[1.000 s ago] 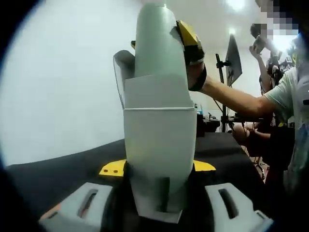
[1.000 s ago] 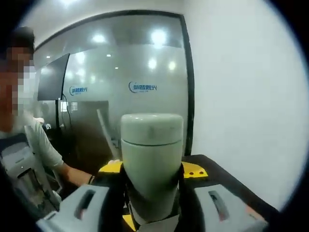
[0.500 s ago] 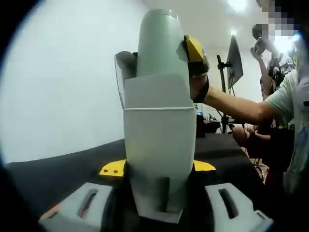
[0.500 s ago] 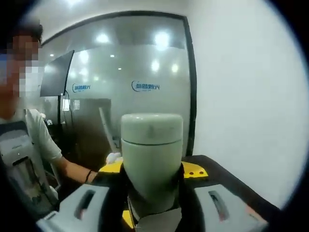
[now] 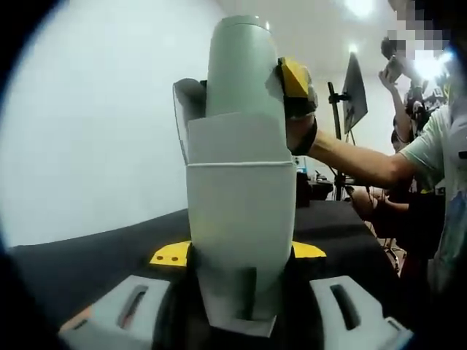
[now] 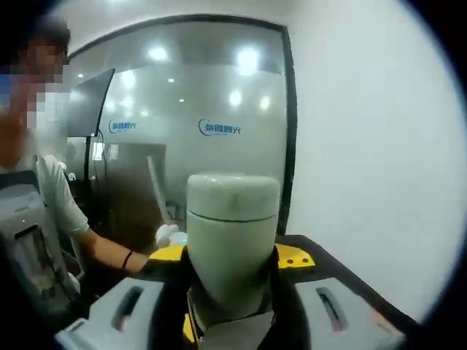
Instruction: Assemble the cup parts correctly, then place the assembled cup into the box.
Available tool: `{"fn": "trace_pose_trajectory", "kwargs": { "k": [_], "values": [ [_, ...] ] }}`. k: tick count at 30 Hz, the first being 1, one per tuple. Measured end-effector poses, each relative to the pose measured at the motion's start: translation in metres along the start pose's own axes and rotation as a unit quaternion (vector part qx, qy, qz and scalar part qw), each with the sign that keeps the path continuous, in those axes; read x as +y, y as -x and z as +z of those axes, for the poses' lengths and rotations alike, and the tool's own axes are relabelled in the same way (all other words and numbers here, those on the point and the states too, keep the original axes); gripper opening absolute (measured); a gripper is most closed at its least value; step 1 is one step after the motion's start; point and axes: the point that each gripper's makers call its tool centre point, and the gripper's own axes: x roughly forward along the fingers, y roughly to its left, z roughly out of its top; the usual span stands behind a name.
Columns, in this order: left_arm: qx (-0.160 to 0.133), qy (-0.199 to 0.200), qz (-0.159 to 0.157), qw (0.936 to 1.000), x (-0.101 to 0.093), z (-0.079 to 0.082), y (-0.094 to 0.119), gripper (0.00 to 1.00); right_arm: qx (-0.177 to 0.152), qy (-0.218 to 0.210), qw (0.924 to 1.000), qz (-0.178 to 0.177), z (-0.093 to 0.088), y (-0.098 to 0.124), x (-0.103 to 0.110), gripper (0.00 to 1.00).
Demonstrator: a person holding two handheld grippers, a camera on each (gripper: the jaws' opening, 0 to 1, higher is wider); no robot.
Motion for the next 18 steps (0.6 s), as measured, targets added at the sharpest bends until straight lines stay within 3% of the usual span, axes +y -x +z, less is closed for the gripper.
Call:
{"fn": "trace_pose_trajectory", "kwargs": {
  "k": [11, 18],
  "values": [
    [0.002, -0.001, 0.001, 1.0000, 0.0021, 0.0004, 0.0000, 0.45, -0.001, -0.015, 0.9999, -0.002, 0.0021, 0.0019, -0.0009, 0.41],
    [0.003, 0.001, 0.003, 1.0000, -0.0001, -0.0001, -0.0003, 0.45, 0.006, 0.003, 1.0000, 0.000, -0.0019, 0.0010, 0.0010, 0.41]
  ]
}}
